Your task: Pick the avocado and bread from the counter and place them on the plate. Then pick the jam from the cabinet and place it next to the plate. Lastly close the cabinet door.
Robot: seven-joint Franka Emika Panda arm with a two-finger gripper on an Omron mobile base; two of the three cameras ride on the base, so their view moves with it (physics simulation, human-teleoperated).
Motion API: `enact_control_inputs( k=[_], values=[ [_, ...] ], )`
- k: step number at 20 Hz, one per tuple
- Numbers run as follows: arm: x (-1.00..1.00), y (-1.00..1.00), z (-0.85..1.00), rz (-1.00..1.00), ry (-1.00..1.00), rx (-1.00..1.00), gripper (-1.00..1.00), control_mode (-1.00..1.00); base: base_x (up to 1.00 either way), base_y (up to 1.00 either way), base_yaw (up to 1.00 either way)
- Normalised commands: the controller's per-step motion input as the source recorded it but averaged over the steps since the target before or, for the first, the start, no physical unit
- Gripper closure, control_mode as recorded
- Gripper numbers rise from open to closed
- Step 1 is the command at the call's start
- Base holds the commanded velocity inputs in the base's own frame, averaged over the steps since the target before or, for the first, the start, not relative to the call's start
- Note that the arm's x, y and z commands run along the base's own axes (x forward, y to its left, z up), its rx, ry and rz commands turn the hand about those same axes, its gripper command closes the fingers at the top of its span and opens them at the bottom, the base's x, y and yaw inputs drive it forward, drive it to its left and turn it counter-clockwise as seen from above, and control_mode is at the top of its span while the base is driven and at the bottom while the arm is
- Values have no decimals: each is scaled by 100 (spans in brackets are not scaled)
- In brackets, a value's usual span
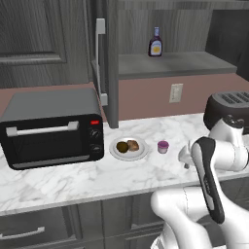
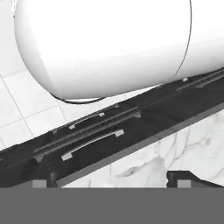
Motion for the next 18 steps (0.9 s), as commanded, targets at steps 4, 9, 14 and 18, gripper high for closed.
enact_control_inputs(
  k=[4,9,14,18],
  values=[
    [-33,0,66,42,-24,-9,-100,-100,0,0,0],
    [-21,0,69,38,-22,-9,-100,-100,0,0,0],
    [-23,0,52,28,-17,-11,-100,-100,0,0,0],
    [-21,5,51,17,-11,-9,-100,-100,0,0,0]
  ],
)
